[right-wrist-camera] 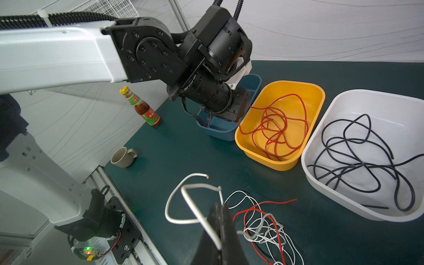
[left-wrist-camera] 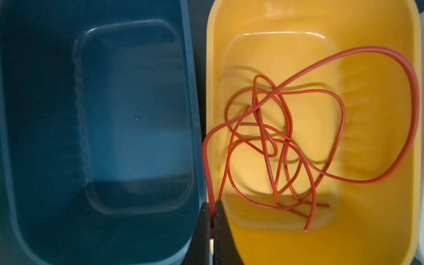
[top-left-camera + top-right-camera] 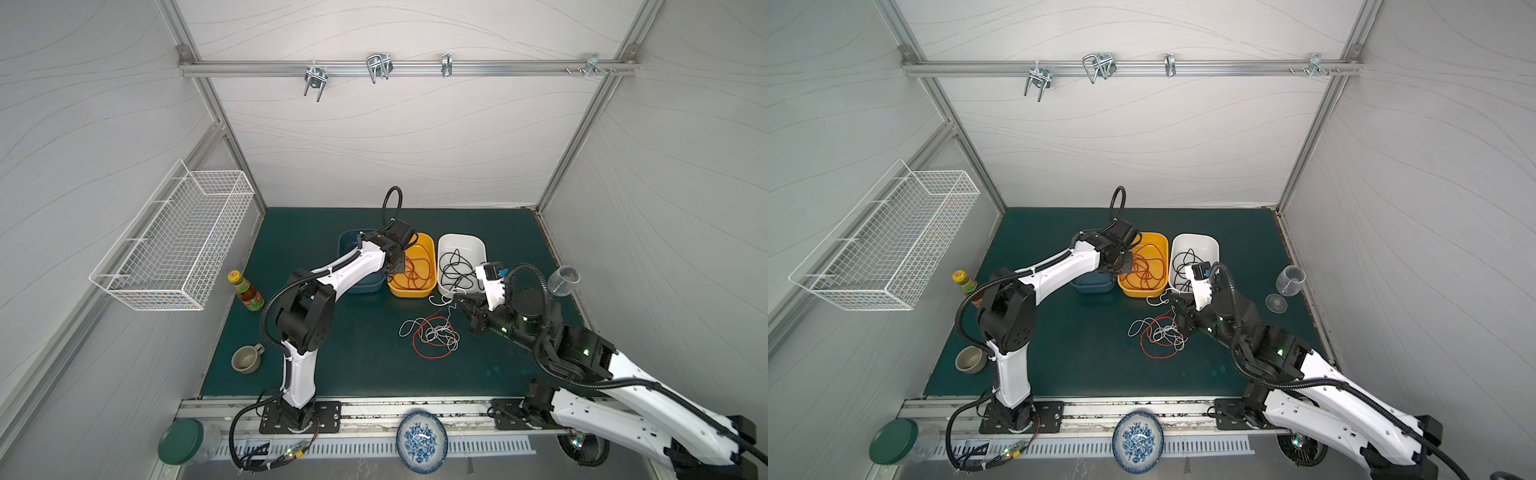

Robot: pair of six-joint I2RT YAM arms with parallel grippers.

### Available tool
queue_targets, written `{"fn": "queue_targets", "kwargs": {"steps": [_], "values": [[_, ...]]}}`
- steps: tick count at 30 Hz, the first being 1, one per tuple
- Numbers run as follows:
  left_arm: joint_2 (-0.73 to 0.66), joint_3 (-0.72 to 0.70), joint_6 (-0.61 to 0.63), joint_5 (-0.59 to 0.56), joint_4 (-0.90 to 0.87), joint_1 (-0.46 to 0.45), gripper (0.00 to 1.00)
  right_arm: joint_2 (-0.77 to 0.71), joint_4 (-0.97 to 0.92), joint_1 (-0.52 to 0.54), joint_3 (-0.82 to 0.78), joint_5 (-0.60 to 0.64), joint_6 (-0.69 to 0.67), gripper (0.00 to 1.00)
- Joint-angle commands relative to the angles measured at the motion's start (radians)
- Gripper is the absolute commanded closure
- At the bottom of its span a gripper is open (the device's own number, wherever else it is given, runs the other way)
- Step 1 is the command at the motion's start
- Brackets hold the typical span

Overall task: Untangle and sort cables by color
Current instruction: Place the cable into the container.

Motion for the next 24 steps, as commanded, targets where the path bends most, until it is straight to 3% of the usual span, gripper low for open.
{"fn": "queue_targets", "kwargs": {"steps": [1,11,19,24], "values": [[0.017,0.059,-0.028,0.008,-0.014,-0.027,1.00,0.009,0.040,-0.003,0.022,-0.028,0.016,1.00],[0.079,0.094,-0.040,0.039,-0.043,-0.038,0.98,0.028,0.057,-0.001,0.016,-0.044,0.035,1.00],[0.050,0.114,-0.028,0.078,-0.055,-0.037,0.66,0.020,0.039,-0.001,0.045,-0.031,0.014,1.00],[-0.004,0.123,-0.023,0.081,-0.057,-0.035,0.54,0.020,0.036,-0.001,0.055,-0.031,0.008,1.00]]}}
